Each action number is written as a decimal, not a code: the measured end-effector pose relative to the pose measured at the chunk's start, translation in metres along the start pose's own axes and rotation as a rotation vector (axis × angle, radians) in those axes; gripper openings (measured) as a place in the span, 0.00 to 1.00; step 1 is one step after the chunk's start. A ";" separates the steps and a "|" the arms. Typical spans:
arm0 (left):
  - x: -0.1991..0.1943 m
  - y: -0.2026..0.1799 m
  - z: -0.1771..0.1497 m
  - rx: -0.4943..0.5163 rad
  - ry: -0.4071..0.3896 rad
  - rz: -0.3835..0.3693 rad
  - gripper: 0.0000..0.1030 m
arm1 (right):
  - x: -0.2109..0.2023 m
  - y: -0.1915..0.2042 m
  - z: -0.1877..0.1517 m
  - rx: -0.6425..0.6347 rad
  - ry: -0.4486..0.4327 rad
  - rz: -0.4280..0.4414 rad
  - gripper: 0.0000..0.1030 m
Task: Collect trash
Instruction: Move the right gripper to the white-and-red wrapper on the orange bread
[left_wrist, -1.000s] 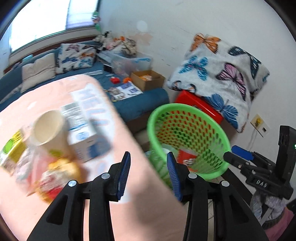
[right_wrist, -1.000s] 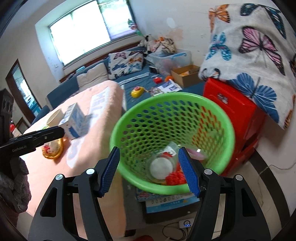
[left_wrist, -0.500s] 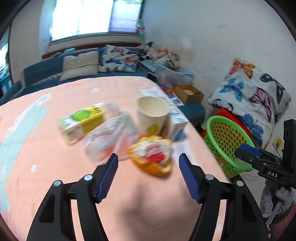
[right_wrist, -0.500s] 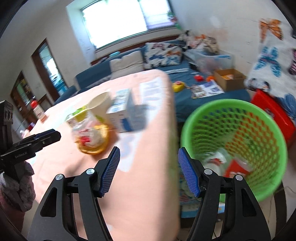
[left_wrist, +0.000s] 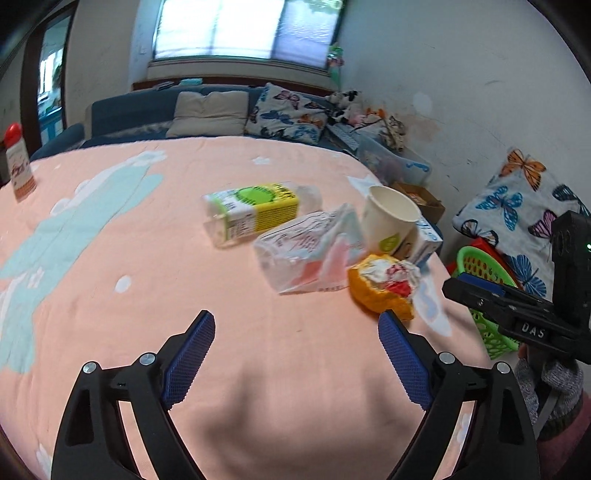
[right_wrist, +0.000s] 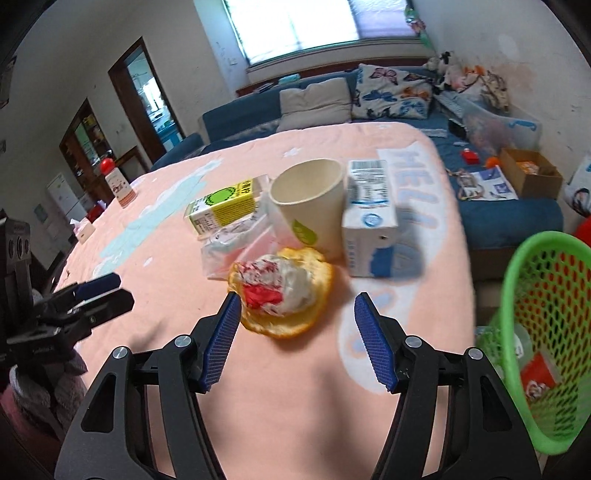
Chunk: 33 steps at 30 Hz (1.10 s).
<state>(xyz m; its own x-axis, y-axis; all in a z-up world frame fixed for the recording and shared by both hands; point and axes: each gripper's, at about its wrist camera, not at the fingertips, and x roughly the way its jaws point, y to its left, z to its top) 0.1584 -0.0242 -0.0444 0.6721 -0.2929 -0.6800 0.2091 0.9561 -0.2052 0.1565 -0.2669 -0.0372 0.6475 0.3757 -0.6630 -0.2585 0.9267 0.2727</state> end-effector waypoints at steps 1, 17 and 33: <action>0.000 0.003 -0.001 -0.008 0.002 0.002 0.84 | 0.005 0.002 0.003 -0.004 0.008 0.008 0.62; 0.004 0.023 -0.010 -0.055 0.026 0.013 0.85 | 0.054 0.012 0.017 -0.011 0.073 0.024 0.62; 0.009 0.021 -0.015 -0.067 0.048 -0.007 0.85 | 0.064 0.007 0.015 0.026 0.091 0.063 0.56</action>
<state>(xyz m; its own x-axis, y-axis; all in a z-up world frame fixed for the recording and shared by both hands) 0.1578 -0.0070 -0.0654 0.6360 -0.3002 -0.7109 0.1643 0.9528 -0.2553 0.2072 -0.2360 -0.0673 0.5625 0.4329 -0.7044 -0.2768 0.9014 0.3329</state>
